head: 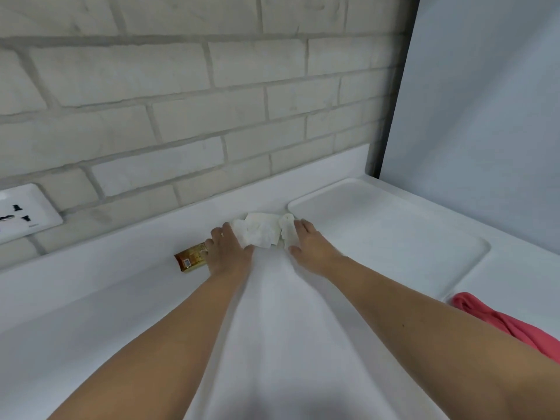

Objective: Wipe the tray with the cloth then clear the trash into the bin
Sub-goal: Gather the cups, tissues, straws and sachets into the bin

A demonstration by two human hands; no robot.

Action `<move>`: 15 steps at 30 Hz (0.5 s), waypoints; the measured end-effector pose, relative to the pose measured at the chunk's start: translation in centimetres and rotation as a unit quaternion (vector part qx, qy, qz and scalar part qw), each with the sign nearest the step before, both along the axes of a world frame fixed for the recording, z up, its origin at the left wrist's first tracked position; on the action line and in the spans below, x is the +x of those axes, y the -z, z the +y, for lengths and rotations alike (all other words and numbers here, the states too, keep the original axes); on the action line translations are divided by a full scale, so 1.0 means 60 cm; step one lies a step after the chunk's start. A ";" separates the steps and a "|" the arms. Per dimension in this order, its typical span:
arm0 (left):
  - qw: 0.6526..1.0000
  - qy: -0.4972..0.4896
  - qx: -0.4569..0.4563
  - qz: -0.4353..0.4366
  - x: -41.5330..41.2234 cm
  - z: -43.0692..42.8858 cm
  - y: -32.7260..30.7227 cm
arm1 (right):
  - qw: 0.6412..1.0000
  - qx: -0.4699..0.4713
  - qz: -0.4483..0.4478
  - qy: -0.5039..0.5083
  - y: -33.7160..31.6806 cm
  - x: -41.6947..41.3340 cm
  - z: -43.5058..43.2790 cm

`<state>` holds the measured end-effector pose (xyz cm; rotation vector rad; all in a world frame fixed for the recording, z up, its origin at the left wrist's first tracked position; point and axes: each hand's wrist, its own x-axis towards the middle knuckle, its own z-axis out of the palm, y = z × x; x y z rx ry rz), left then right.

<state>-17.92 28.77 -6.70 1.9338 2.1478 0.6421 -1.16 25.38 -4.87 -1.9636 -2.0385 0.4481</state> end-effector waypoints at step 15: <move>0.961 0.038 0.197 -0.189 -0.049 -0.002 -0.025 | 0.995 -0.017 -0.022 0.092 0.039 -0.039 0.061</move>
